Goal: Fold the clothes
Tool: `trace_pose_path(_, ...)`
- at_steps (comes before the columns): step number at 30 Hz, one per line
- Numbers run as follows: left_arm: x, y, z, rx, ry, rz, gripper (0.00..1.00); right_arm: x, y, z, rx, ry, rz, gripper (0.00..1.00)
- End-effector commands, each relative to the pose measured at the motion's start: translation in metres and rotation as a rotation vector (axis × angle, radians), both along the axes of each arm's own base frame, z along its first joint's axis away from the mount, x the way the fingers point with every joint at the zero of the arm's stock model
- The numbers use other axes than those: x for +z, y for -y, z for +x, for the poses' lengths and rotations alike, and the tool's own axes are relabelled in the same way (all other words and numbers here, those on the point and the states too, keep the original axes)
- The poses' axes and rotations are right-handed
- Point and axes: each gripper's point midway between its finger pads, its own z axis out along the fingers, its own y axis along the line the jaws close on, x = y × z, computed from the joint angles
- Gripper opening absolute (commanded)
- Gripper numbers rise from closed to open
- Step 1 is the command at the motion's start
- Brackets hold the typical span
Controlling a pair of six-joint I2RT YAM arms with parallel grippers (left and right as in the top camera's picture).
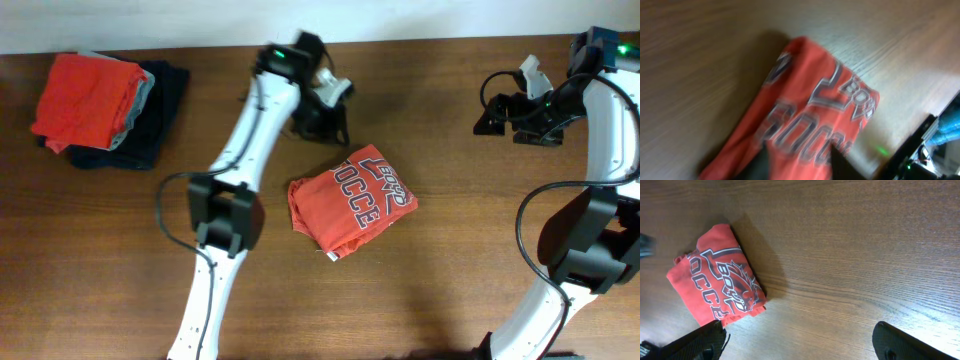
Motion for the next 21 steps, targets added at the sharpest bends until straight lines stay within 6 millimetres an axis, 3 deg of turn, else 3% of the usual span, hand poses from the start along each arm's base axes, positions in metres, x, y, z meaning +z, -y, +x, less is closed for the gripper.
trace_pose_path(1,0.037,-0.044,0.010,0.027,0.126,0.121,0.99,0.006,0.001,0.000,0.012,0.019,-0.016,0.98)
trace_pose_path(6,0.011,-0.082,0.008,-0.088,0.146,0.326,0.99,0.006,0.001,0.000,0.012,0.019,-0.016,0.99)
trace_pose_path(17,-0.048,-0.089,-0.020,-0.230,-0.004,0.362,0.99,0.006,0.001,0.000,0.012,0.019,-0.016,0.99)
trace_pose_path(21,-0.055,-0.072,-0.043,-0.343,-0.064,0.247,0.99,0.006,0.001,0.000,0.012,0.019,-0.016,0.99)
